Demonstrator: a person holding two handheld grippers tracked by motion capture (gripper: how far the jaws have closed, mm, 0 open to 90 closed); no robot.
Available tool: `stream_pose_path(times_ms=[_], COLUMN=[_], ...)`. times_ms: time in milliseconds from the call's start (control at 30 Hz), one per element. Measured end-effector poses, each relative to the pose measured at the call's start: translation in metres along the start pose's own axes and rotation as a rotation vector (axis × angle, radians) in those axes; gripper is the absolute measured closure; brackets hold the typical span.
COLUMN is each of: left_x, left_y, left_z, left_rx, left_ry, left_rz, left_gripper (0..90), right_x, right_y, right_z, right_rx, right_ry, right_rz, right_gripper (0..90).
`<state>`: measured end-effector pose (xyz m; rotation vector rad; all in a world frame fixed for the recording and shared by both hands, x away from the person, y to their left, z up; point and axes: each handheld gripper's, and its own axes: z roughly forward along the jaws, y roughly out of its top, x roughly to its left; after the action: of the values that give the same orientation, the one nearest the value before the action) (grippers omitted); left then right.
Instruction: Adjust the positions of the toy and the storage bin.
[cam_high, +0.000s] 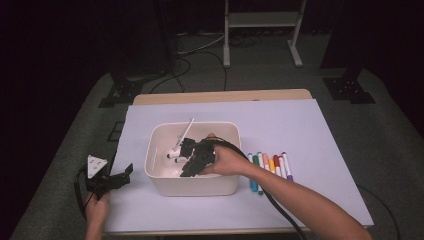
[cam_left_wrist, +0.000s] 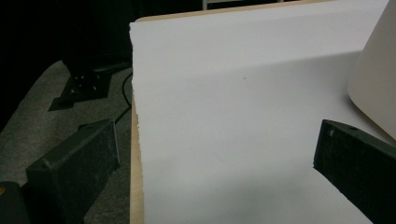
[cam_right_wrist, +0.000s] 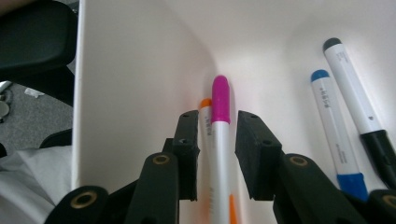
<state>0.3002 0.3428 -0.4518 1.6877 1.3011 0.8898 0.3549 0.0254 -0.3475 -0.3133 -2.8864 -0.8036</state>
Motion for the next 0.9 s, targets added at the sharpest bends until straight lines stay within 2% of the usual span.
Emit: stream_pose_path(times_ms=[100, 433, 667, 900], left_x=[0.0, 0.0, 0.0, -0.001], left_y=[0.0, 0.0, 0.0, 0.0], left_z=[0.0, 0.0, 0.0, 0.0], left_rx=[0.002, 0.004, 0.006, 0.005], left_ry=[0.0, 0.002, 0.002, 0.003], left_rz=[0.002, 0.007, 0.007, 0.008], left_gripper=[0.0, 0.0, 0.0, 0.0], right_x=[0.001, 0.007, 0.011, 0.011], right_y=[-0.001, -0.015, -0.035, -0.066], right_z=[-0.007, -0.051, -0.08, -0.112], right_rx=[-0.023, -0.146, -0.2, -0.274], right_ry=[-0.013, -0.029, -0.055, -0.104], right_rz=[0.001, 0.014, 0.034, 0.074], right_gripper=[68.7, 62.7, 59.7, 57.3])
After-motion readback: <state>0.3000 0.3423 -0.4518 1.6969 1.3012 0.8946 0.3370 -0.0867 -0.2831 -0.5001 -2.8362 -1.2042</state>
